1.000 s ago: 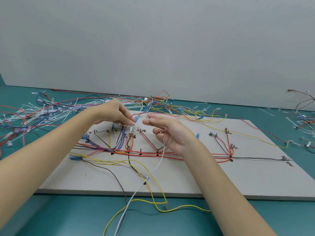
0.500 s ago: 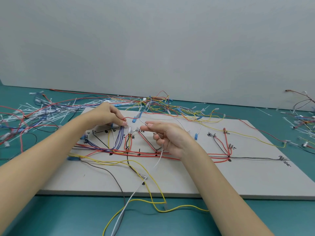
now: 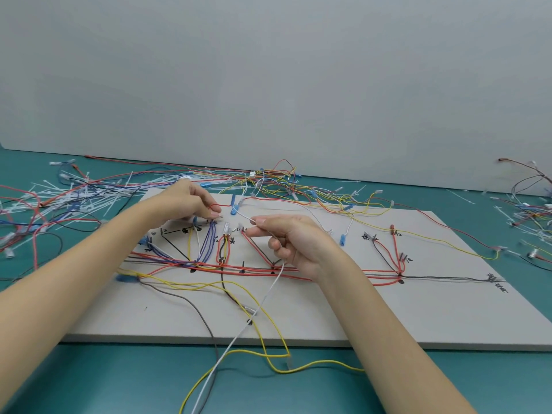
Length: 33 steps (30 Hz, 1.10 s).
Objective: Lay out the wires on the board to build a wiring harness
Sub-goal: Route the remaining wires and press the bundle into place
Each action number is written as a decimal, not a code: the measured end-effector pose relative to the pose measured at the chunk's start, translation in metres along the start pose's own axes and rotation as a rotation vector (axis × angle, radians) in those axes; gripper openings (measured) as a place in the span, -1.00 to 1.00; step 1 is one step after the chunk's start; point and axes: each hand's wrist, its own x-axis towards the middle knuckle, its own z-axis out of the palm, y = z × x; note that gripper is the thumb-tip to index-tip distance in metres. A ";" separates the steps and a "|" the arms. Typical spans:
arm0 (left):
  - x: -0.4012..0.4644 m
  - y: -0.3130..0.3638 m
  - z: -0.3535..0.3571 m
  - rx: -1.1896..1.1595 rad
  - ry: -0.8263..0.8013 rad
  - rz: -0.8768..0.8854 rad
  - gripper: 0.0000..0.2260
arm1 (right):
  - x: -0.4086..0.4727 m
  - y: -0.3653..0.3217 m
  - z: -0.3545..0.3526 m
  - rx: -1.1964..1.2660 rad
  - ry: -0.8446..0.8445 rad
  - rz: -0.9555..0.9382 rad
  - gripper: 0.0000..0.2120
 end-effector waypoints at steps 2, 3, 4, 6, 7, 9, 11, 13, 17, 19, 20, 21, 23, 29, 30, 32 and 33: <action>-0.001 -0.005 0.000 0.004 0.032 0.048 -0.90 | 0.000 0.000 -0.001 0.007 -0.001 0.002 -0.92; -0.002 -0.008 -0.001 0.012 0.049 0.075 -0.90 | 0.000 0.000 -0.001 0.011 -0.002 0.002 -0.92; -0.003 -0.011 -0.002 0.010 0.065 0.096 -0.90 | 0.000 0.000 -0.001 0.014 -0.004 0.001 -0.92; -0.007 -0.017 -0.006 -0.009 0.083 0.121 -0.89 | 0.001 0.001 0.000 0.017 -0.010 -0.001 -0.90; -0.009 -0.018 -0.007 -0.006 0.089 0.132 -0.89 | 0.001 0.001 0.001 0.013 -0.013 -0.001 -0.90; -0.011 -0.020 -0.006 0.011 0.104 0.161 -0.90 | 0.001 0.002 0.001 0.005 -0.016 -0.001 -0.90; -0.013 -0.017 -0.004 0.032 0.123 0.204 -0.87 | 0.001 0.002 0.001 0.003 -0.017 -0.002 -0.90; -0.016 -0.014 0.000 0.087 0.153 0.244 -0.85 | 0.000 0.001 0.001 0.005 -0.016 -0.002 -0.90; -0.025 -0.010 0.006 0.252 0.216 0.335 -0.87 | 0.000 0.001 0.000 0.001 -0.024 -0.002 -0.90; -0.028 -0.011 0.009 0.282 0.245 0.370 -0.87 | 0.000 0.002 0.001 -0.012 -0.031 0.001 -0.91; -0.029 -0.012 0.010 0.299 0.261 0.388 -0.87 | 0.001 0.002 0.001 -0.019 -0.034 0.003 -0.91; -0.030 -0.013 0.011 0.320 0.272 0.408 -0.86 | 0.001 0.002 0.002 -0.025 -0.038 0.005 -0.91; -0.032 -0.016 0.011 0.367 0.286 0.448 -0.85 | 0.001 0.003 0.003 -0.031 -0.050 0.009 -0.91; -0.036 -0.018 0.006 0.502 0.249 0.537 -0.86 | 0.000 0.003 0.003 -0.051 -0.083 0.014 -0.88; -0.035 -0.018 0.005 0.515 0.243 0.530 -0.85 | -0.001 0.003 0.004 -0.059 -0.094 0.011 -0.86; -0.035 -0.018 0.004 0.514 0.237 0.504 -0.83 | -0.002 0.003 0.006 -0.082 -0.119 0.004 -0.84; -0.035 -0.018 0.004 0.499 0.236 0.498 -0.82 | -0.003 0.003 0.007 -0.099 -0.132 0.002 -0.83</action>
